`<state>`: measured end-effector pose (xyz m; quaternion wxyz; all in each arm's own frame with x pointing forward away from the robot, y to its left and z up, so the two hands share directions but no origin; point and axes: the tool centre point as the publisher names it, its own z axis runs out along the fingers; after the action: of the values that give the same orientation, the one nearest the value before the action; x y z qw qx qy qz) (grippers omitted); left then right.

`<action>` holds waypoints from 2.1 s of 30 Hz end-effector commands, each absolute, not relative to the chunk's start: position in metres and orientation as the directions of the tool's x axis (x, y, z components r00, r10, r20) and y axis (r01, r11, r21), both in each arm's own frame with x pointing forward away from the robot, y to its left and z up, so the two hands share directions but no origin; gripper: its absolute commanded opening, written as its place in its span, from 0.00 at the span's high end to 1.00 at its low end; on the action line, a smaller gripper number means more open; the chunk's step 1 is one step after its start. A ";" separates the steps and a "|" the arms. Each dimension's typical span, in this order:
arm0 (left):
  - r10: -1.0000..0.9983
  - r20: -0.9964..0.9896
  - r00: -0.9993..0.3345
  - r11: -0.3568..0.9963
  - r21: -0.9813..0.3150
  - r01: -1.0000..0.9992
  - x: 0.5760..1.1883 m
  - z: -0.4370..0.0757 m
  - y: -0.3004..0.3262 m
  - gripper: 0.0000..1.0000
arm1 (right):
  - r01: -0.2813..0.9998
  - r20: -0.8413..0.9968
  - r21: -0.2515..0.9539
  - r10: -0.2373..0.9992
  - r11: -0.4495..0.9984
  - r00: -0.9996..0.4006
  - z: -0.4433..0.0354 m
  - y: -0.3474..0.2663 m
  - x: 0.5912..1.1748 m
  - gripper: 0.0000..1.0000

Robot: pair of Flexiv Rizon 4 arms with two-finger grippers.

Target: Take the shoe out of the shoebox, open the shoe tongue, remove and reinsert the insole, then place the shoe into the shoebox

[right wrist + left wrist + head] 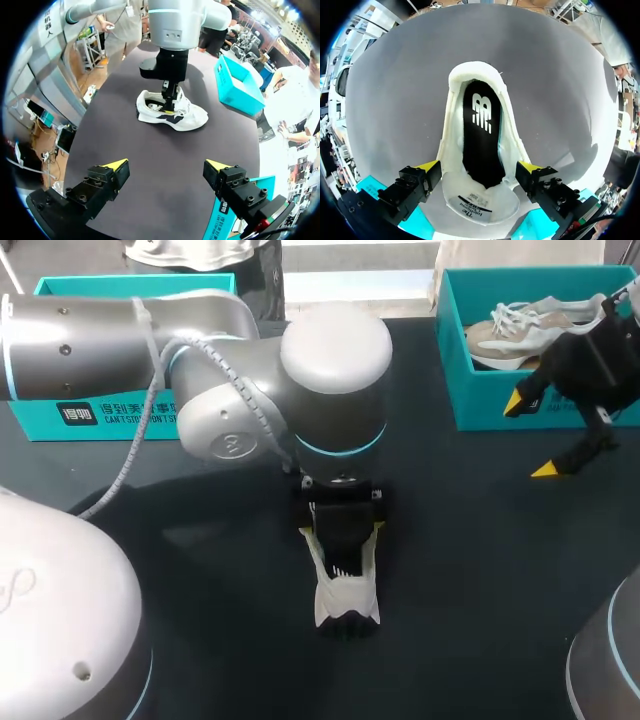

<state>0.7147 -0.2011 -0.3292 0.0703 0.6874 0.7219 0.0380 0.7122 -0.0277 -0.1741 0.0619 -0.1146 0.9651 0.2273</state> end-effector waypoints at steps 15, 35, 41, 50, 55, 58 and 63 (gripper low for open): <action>0.997 -0.064 -0.039 0.049 0.162 0.986 0.761 -0.283 -0.184 0.00 | -0.249 -0.168 0.423 -0.195 0.871 -0.966 -0.175 -0.027 0.714 0.00; 0.998 -0.061 -0.019 0.025 0.089 0.996 0.763 -0.301 -0.197 0.69 | -0.249 -0.168 0.423 -0.195 0.871 -0.966 -0.175 -0.027 0.714 0.00; 0.998 -0.068 -0.013 0.016 0.050 0.999 0.750 -0.312 -0.195 0.69 | -0.249 -0.168 0.423 -0.195 0.871 -0.966 -0.175 -0.027 0.714 0.00; 0.996 -0.088 -0.024 0.029 0.049 0.998 0.731 -0.317 -0.198 0.71 | -0.249 -0.168 0.423 -0.195 0.871 -0.966 -0.175 -0.027 0.714 0.00; 0.996 -0.085 -0.024 0.028 0.044 0.999 0.732 -0.316 -0.199 0.71 | -0.249 -0.168 0.423 -0.195 0.871 -0.966 -0.175 -0.027 0.714 0.00; 0.996 -0.088 -0.025 0.028 0.043 0.999 0.727 -0.317 -0.197 0.73 | -0.249 -0.168 0.423 -0.195 0.871 -0.966 -0.175 -0.027 0.714 0.00; 0.994 -0.096 -0.054 0.056 0.023 0.998 0.715 -0.317 -0.193 0.75 | -0.249 -0.168 0.423 -0.195 0.871 -0.966 -0.175 -0.027 0.714 0.00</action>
<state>0.7196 -0.1983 -0.3166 0.0376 0.6881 0.7242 -0.0236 0.7120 -0.0279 -0.1741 0.0621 -0.1146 0.9650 0.2276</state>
